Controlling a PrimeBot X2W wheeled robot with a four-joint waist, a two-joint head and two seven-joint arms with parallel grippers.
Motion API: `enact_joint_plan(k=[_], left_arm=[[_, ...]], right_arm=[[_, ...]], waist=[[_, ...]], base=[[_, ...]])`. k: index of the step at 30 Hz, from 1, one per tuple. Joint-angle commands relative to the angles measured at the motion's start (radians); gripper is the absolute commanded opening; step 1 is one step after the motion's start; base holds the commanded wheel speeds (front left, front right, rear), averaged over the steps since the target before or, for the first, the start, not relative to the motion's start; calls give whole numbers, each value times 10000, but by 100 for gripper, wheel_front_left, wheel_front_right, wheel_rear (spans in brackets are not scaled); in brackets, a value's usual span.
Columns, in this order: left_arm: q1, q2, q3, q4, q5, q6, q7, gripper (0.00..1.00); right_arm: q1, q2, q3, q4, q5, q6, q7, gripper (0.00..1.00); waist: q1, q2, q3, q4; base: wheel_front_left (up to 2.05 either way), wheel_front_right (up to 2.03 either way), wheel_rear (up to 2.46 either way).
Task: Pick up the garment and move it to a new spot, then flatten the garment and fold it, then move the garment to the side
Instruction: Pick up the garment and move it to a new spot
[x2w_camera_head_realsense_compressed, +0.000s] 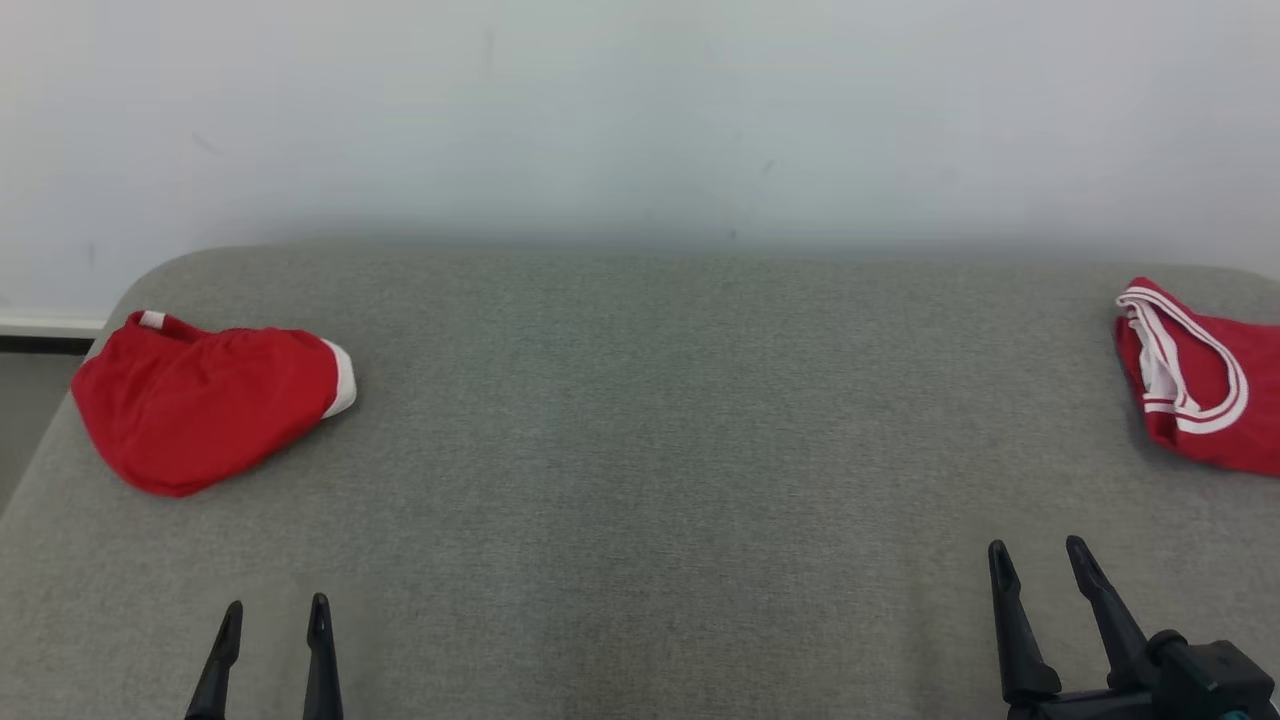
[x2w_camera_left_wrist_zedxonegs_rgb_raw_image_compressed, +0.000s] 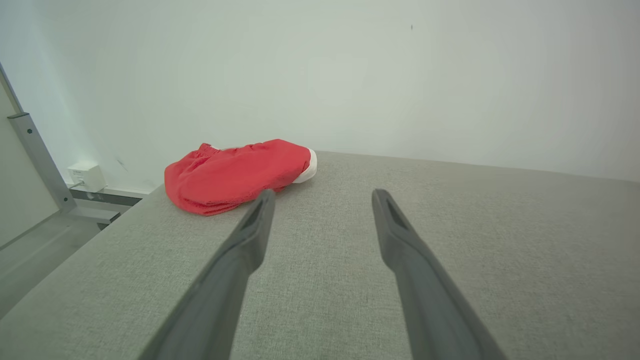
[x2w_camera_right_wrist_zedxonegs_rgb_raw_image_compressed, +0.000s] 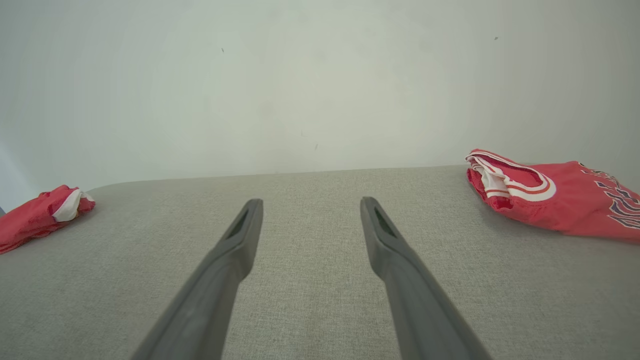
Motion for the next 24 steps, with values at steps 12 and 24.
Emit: enact_joint_plan(k=[12,24], left_arm=[[-61,122,242,153,-34,117,-29,100],[95,214,526,164,-119,230,-30,100]], right_arm=[[-139,2,104,216,-99,-29,-93,100],[-155,5,332,308,-115,-27,-77,100]], waist=[[0,-1,385,2523],[0,-1,199,3981]], base=[[0,0,0],[0,0,0]])
